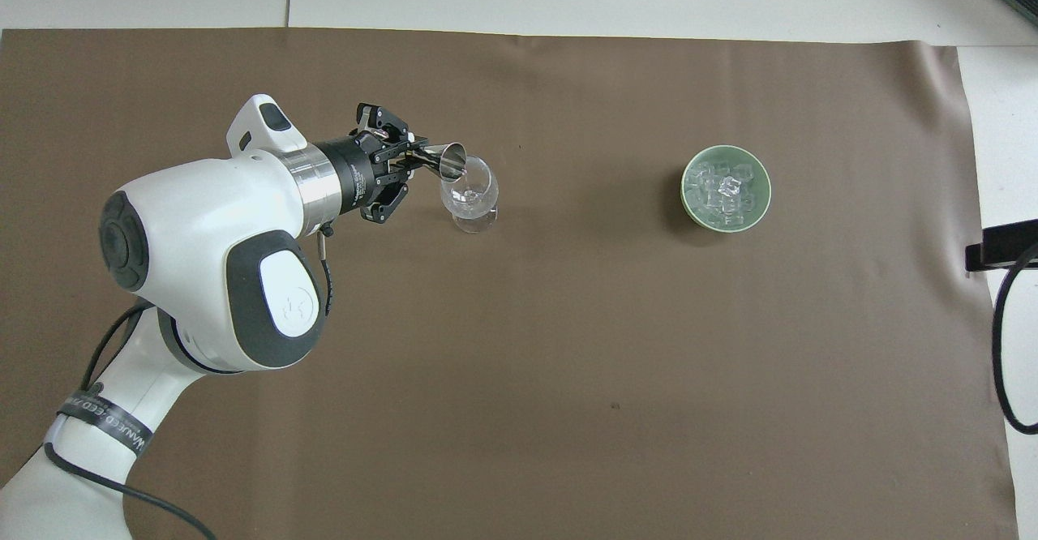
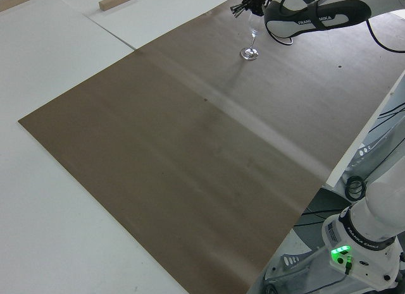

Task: Pour wine and add ice with both arms
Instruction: 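Tilt the silver bottle with the left gripper to pour into the glass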

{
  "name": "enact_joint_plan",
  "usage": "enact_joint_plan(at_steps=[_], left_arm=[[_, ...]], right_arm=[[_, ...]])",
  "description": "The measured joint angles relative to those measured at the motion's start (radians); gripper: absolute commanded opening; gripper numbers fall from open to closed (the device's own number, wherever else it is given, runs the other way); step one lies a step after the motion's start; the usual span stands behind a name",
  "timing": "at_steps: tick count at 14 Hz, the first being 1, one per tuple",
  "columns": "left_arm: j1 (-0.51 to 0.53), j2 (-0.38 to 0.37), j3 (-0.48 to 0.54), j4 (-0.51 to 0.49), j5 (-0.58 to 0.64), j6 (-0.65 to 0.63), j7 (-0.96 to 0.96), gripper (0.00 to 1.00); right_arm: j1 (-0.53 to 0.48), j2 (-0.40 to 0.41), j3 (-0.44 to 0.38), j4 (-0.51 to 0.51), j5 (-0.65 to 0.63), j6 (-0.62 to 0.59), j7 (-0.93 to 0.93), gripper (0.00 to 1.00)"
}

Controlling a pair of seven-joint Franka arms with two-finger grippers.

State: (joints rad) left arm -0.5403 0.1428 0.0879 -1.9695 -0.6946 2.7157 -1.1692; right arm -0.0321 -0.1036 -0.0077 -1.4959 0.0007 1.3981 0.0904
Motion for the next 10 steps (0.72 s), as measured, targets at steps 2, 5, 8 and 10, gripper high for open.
enact_joint_plan(at_steps=[2,5,8,10], left_arm=[[-0.003,0.000,0.000,0.000,0.015,0.005,0.002,0.00],[-0.003,0.000,0.000,0.000,0.025,0.010,0.010,0.00],[-0.003,0.000,0.000,0.000,0.044,0.017,0.011,0.00],[-0.003,0.000,0.000,0.000,0.055,0.021,0.015,0.00]], right_arm=[[0.000,0.000,0.000,0.000,0.000,0.000,0.000,1.00],[0.000,0.000,0.000,0.000,0.000,0.000,0.000,1.00],[0.000,0.000,0.000,0.000,0.000,0.000,0.000,1.00],[0.000,0.000,0.000,0.000,0.000,0.000,0.000,1.00]])
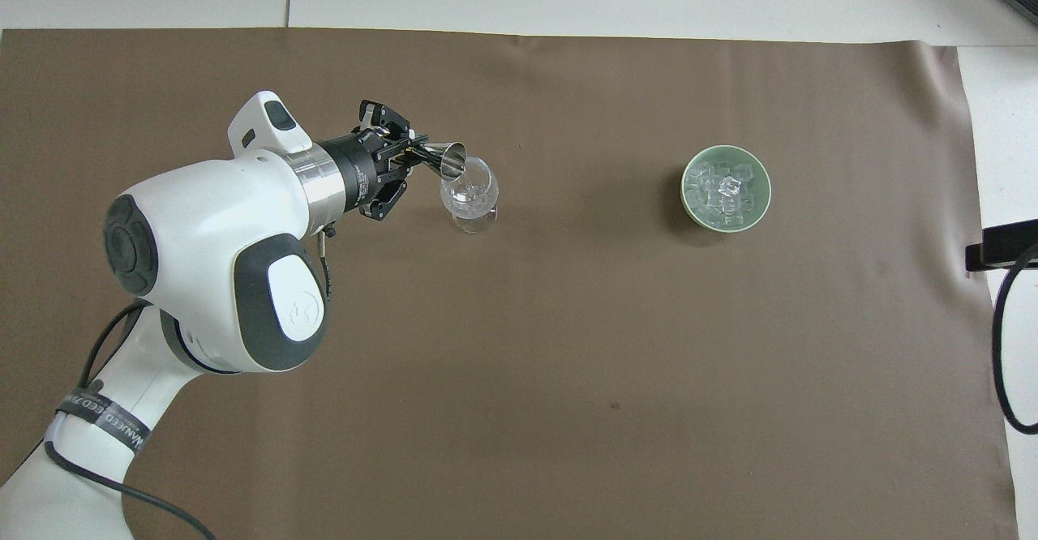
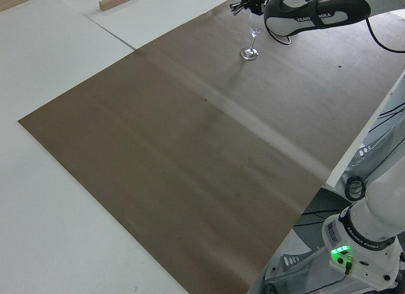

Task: Pour wine and add ice with both arms
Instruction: 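Tilt the silver bottle with the left gripper to pour into the glass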

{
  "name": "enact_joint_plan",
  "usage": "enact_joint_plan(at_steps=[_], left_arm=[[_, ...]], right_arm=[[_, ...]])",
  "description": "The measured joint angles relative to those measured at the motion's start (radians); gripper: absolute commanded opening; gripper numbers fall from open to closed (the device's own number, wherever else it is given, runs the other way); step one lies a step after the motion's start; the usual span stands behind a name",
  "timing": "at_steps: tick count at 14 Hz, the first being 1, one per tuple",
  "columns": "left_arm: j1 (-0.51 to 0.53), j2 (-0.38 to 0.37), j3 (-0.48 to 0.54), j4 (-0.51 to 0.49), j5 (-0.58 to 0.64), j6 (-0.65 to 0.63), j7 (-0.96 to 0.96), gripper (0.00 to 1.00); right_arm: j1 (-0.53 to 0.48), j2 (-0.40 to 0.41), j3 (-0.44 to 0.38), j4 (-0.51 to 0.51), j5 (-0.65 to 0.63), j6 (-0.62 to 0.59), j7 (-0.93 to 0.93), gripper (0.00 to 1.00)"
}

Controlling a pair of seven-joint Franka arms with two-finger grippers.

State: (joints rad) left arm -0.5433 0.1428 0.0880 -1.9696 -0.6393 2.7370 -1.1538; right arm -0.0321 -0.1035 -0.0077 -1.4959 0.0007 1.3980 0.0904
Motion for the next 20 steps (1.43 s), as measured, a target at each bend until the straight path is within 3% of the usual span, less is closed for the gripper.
enact_joint_plan(at_steps=[20], left_arm=[[-0.005,0.005,-0.001,-0.005,0.068,0.069,0.012,0.00]], right_arm=[[0.000,0.000,0.000,0.000,0.000,0.000,0.000,1.00]])
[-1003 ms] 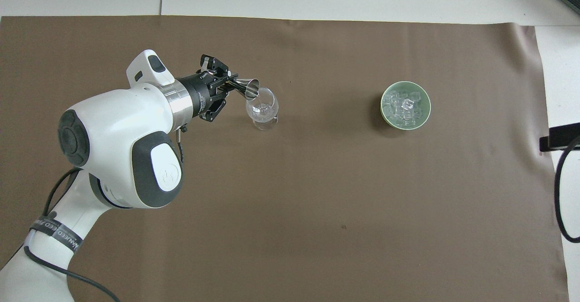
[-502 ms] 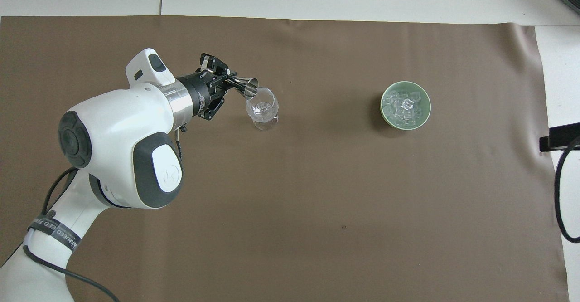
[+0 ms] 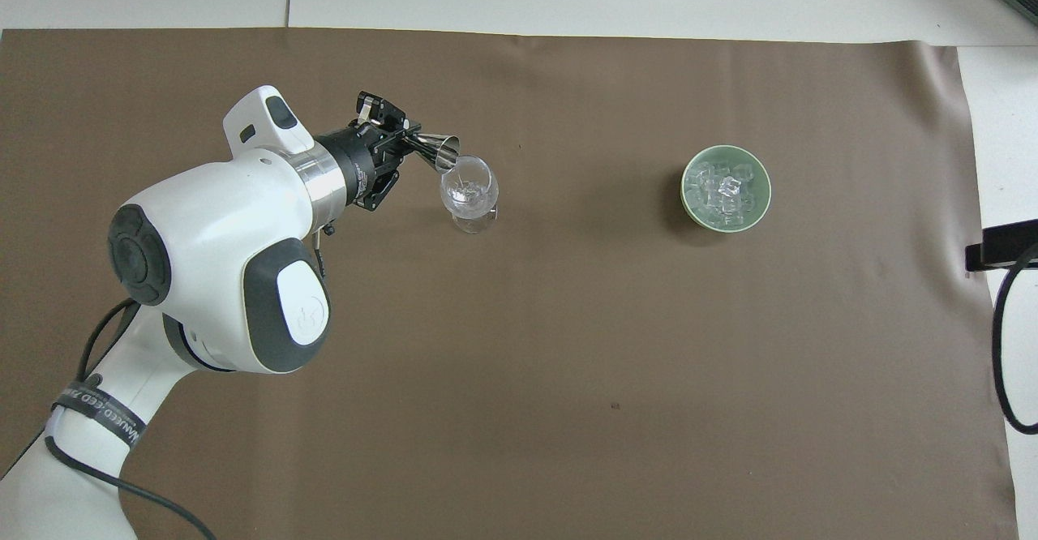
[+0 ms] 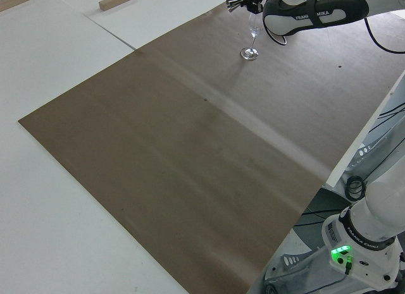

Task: Pour wine and add ice with both arms
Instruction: 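Tilt the silver bottle with the left gripper to pour into the glass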

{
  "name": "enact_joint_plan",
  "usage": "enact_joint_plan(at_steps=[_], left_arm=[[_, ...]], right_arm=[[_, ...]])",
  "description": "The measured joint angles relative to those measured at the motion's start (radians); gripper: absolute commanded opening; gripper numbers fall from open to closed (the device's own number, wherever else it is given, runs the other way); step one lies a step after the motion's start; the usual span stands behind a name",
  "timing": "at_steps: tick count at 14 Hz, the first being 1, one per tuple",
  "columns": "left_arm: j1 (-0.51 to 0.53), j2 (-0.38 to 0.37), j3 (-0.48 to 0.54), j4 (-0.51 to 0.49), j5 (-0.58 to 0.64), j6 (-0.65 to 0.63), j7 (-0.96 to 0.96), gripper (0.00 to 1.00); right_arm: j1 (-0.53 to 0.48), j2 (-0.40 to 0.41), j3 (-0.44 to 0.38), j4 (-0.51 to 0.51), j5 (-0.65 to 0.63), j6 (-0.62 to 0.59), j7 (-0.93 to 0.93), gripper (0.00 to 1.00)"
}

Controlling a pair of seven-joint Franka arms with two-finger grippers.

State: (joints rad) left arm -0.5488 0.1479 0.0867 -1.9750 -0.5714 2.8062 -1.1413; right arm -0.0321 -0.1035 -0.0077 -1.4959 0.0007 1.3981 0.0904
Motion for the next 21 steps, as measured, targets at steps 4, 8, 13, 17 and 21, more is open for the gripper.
enact_joint_plan(at_steps=[4,8,13,17,21], left_arm=[[-0.010,0.004,0.000,-0.002,0.007,0.024,0.001,0.00],[-0.010,0.012,0.000,-0.002,0.018,0.029,0.011,0.00],[-0.010,0.012,0.001,-0.002,0.023,0.029,0.039,0.00],[-0.010,0.012,0.001,-0.002,0.045,0.029,0.041,0.00],[-0.010,0.012,0.001,-0.002,0.081,0.029,0.042,0.00]], right_arm=[[0.000,0.000,0.000,0.000,0.000,0.000,0.000,1.00],[0.000,0.000,0.000,0.000,0.000,0.000,0.000,1.00],[0.000,0.000,0.000,0.000,0.000,0.000,0.000,1.00],[0.000,0.000,0.000,0.000,0.000,0.000,0.000,1.00],[0.000,0.000,0.000,0.000,0.000,0.000,0.000,1.00]])
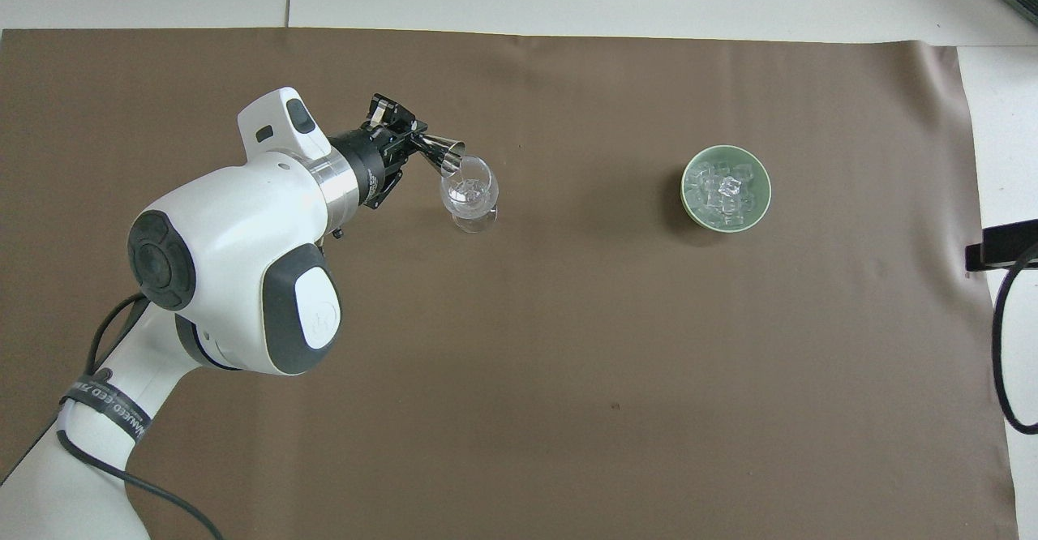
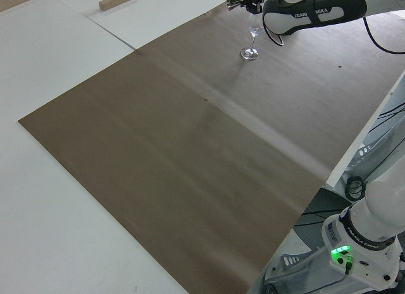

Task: Pour wine and add ice with both arms
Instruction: 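Tilt the silver bottle with the left gripper to pour into the glass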

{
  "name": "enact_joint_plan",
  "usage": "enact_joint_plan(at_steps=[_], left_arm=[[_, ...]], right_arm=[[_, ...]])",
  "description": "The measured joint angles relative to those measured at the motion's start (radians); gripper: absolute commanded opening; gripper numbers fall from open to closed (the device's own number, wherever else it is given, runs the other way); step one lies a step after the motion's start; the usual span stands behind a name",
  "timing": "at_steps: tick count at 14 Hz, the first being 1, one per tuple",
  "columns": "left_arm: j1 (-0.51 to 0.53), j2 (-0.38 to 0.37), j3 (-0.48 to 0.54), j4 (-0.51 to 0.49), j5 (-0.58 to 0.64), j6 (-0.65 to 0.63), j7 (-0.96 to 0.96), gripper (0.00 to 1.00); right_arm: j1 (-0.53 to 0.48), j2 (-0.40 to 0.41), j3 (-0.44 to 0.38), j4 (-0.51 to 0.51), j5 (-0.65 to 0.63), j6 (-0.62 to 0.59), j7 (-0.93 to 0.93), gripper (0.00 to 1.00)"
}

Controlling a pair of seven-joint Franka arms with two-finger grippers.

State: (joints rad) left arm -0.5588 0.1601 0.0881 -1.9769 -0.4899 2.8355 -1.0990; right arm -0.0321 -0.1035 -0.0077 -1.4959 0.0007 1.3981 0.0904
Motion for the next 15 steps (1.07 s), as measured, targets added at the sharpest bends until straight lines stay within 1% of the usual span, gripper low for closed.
enact_joint_plan(at_steps=[15], left_arm=[[0.000,0.000,0.000,0.000,0.061,0.003,0.004,0.00]], right_arm=[[0.000,0.000,0.000,0.000,0.000,0.000,0.000,1.00]])
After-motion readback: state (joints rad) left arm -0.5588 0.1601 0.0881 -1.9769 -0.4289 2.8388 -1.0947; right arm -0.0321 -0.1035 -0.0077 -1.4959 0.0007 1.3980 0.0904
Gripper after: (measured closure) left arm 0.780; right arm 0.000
